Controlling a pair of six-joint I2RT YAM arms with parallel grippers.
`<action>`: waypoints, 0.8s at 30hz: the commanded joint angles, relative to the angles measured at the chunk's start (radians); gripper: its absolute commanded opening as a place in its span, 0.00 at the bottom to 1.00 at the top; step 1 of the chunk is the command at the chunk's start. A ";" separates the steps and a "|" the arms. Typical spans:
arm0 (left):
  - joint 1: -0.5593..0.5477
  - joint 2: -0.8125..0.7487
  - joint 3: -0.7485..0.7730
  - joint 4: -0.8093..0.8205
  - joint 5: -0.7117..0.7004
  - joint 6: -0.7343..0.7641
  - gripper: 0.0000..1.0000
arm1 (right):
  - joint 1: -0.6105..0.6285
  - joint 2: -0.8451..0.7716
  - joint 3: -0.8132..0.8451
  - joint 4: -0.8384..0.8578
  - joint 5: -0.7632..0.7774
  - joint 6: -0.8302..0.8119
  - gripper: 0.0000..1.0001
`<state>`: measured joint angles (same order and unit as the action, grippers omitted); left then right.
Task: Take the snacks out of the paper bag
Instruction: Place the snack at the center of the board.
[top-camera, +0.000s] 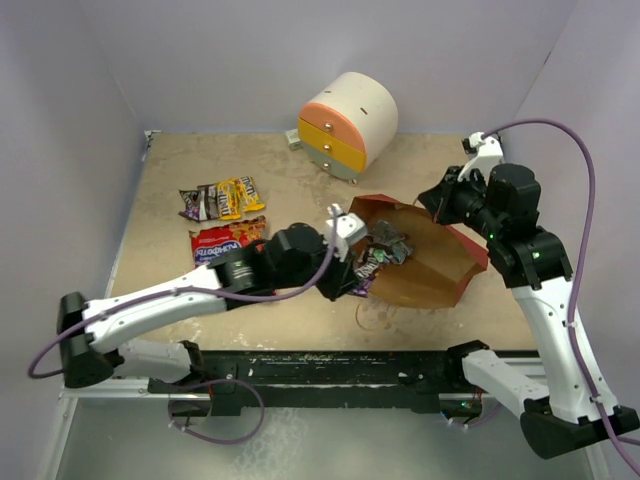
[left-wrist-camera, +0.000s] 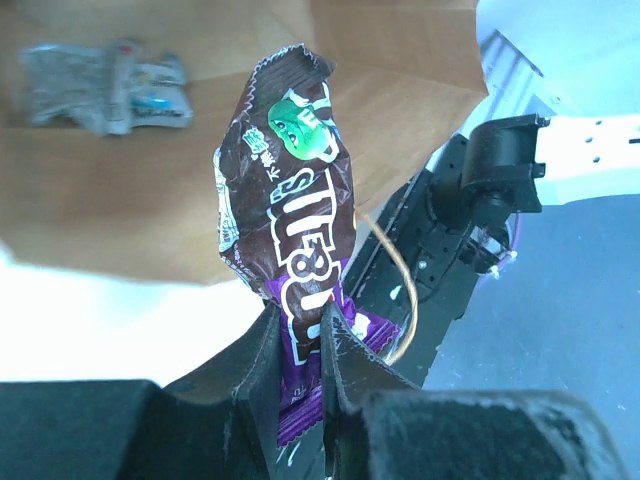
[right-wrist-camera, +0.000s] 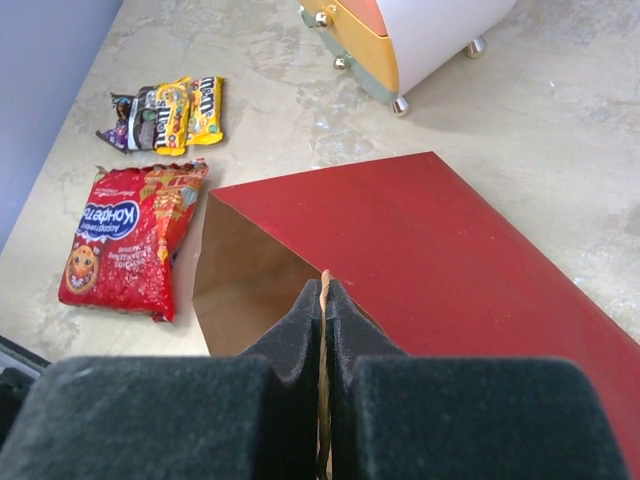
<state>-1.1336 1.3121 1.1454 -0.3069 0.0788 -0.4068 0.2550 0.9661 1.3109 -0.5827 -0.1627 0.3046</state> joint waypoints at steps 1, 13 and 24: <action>0.001 -0.170 0.053 -0.227 -0.192 0.023 0.00 | 0.000 -0.050 -0.033 0.090 0.017 -0.016 0.00; 0.166 -0.202 0.157 -0.602 -0.813 -0.201 0.00 | 0.000 -0.089 -0.097 0.063 -0.053 -0.008 0.00; 0.657 0.327 0.354 -0.333 -0.307 -0.149 0.00 | 0.002 -0.039 -0.045 0.024 -0.125 -0.068 0.00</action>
<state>-0.5995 1.4624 1.3357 -0.7513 -0.4225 -0.5652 0.2550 0.9119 1.2175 -0.5457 -0.2558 0.2882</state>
